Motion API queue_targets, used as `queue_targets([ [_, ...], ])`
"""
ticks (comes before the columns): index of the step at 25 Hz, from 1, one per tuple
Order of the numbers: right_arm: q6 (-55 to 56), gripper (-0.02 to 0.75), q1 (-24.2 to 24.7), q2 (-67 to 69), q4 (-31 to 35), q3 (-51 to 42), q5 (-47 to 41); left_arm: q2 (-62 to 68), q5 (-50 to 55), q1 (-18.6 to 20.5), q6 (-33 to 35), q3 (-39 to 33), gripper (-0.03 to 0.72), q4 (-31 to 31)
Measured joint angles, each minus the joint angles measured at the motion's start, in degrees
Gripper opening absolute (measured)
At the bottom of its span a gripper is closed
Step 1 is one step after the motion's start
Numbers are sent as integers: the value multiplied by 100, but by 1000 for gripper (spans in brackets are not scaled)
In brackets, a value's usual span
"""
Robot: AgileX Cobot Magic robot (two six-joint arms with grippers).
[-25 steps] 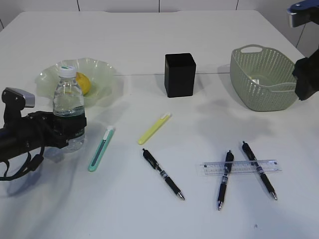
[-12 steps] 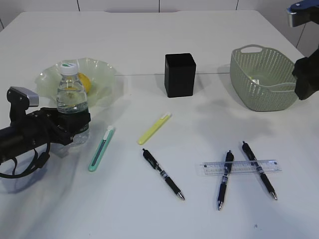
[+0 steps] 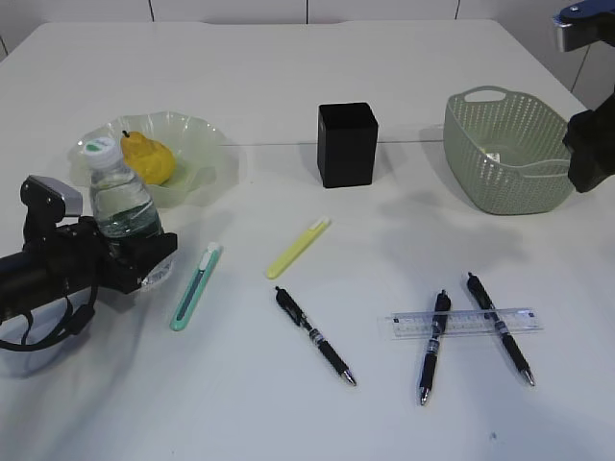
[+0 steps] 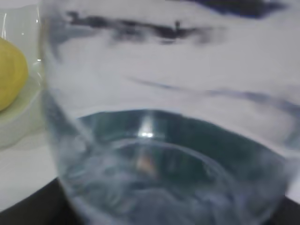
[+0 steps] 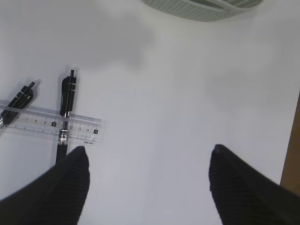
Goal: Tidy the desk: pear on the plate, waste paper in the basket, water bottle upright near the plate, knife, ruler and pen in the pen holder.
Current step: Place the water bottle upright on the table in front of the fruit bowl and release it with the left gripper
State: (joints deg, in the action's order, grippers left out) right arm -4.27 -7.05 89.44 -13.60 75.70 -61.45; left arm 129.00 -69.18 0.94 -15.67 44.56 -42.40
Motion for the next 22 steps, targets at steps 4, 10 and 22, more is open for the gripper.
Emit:
queue_targets([
  [4,0,587,0,0,0,0,0,27,72,0,54,0,501,-22],
  [10,0,587,0,0,0,0,0,-15,106,0,64,-27,505,-22],
  [22,0,587,0,0,0,0,-20,-901,282,0,64,-291,581,-22],
])
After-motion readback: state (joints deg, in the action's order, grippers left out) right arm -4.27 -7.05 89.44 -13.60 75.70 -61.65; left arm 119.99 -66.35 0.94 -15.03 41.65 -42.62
